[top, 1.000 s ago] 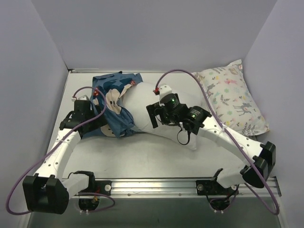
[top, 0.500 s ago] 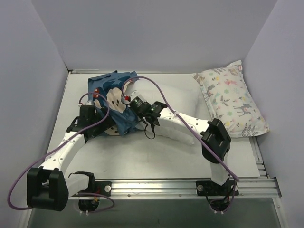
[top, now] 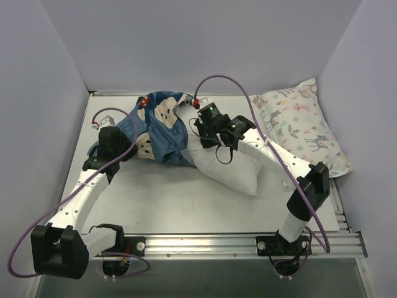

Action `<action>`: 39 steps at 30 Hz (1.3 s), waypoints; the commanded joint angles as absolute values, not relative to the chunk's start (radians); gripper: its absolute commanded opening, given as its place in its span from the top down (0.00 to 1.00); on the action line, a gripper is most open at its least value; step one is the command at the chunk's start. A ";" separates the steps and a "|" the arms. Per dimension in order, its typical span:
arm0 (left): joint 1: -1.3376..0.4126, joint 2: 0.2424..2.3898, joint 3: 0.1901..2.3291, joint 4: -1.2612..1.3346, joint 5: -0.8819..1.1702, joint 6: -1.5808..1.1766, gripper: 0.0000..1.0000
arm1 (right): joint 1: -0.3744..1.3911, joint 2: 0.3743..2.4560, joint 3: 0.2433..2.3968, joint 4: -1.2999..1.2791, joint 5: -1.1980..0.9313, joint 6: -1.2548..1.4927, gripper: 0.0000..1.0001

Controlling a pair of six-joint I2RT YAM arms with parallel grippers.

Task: Remove the pillowcase from the pillow

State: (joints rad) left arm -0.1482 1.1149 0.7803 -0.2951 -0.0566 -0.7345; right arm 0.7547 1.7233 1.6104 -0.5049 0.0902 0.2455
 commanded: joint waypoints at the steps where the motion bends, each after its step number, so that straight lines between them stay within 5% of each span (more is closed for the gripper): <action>1: -0.111 1.120 0.877 -0.365 -0.270 -0.678 1.00 | 0.735 1.603 1.586 -0.525 0.113 0.276 1.00; 11: 0.243 1.126 0.954 -0.445 -0.383 -0.652 1.00 | 0.580 1.471 1.485 -0.517 0.104 0.327 1.00; 18: 0.488 1.209 0.951 -0.428 -0.278 -0.684 1.00 | 0.471 1.379 1.456 -0.518 0.066 0.362 1.00; 26: 0.502 1.285 1.040 -0.453 -0.285 -0.681 1.00 | 0.407 1.309 1.494 -0.542 0.040 0.379 1.00; 31: 0.375 1.293 1.086 -0.377 0.000 -0.552 1.00 | 0.475 1.313 1.479 -0.518 0.008 0.365 1.00; 34: 0.290 1.276 1.153 -0.419 0.039 -0.496 0.69 | 0.521 1.359 1.497 -0.515 -0.021 0.367 1.00; 35: 0.250 1.273 1.166 -0.422 0.078 -0.482 0.39 | 0.534 1.370 1.503 -0.515 -0.025 0.370 1.00; 39: 0.134 1.204 1.254 -0.500 0.120 -0.402 0.12 | 0.594 1.417 1.528 -0.514 -0.003 0.374 1.00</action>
